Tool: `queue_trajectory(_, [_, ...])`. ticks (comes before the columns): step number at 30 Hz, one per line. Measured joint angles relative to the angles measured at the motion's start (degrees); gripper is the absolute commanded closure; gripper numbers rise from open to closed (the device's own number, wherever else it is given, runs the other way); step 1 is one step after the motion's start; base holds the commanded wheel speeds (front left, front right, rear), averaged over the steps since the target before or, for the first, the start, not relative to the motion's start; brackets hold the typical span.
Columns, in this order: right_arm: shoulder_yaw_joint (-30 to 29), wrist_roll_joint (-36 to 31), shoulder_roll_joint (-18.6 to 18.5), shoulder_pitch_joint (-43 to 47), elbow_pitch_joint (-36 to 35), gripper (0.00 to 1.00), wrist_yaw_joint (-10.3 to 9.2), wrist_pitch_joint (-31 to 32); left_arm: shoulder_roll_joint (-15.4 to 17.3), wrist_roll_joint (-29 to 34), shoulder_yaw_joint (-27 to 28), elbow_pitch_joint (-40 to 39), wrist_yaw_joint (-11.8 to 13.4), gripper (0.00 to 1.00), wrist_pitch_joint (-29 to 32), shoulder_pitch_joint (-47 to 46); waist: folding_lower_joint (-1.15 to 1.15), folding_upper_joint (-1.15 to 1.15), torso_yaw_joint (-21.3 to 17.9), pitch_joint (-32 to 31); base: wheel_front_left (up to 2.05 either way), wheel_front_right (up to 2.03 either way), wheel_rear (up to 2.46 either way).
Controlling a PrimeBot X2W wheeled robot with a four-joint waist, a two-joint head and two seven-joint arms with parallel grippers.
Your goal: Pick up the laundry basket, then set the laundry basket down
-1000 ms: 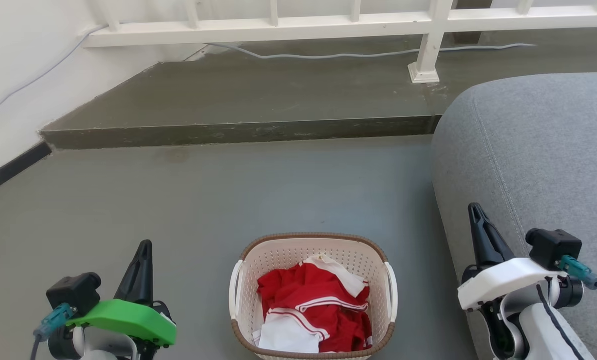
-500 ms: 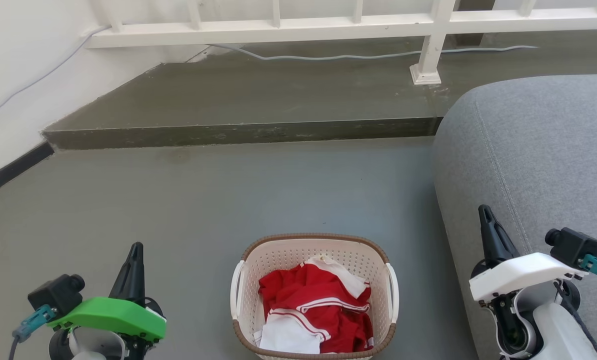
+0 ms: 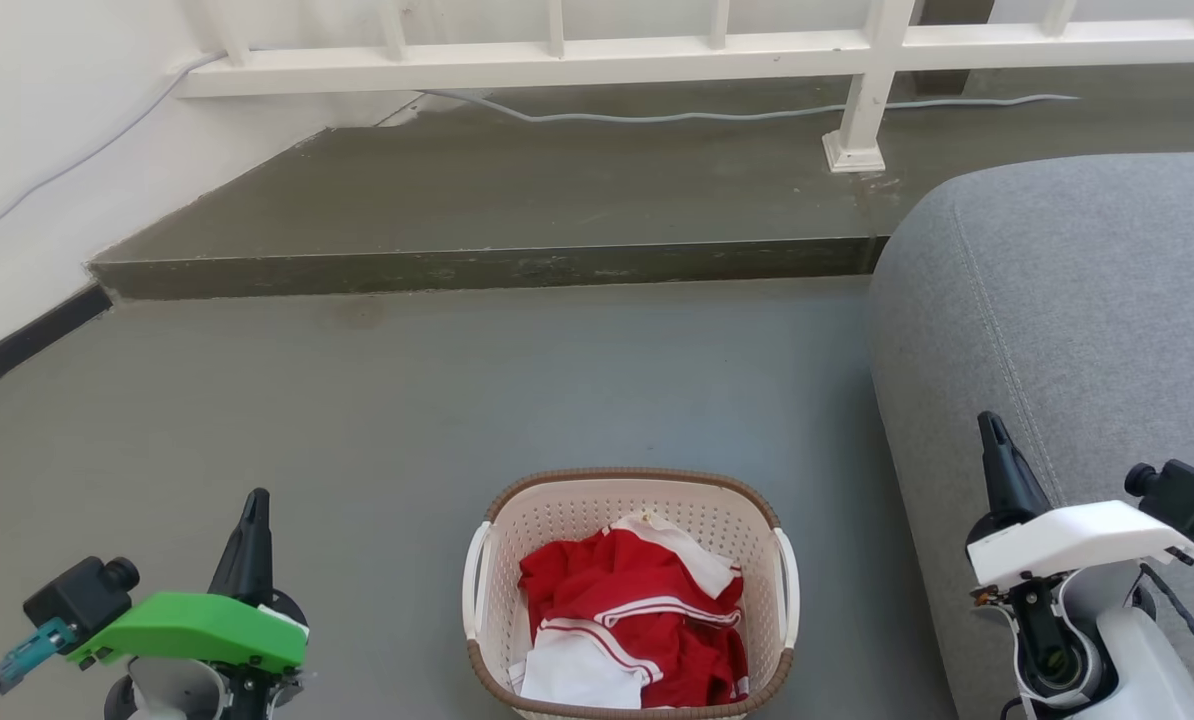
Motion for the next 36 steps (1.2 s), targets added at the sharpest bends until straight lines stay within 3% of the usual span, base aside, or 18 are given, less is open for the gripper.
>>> queue_trajectory(36, [-7.08, 27.41, 0.94, -0.19, 0.0, 1.0, 2.36, 7.5, -1.24, -23.32, 5.65, -0.66, -0.52, 1.0, 7.34, -0.05, 0.0, 0.0, 0.58, -0.44, 0.0, 0.0, 0.0])
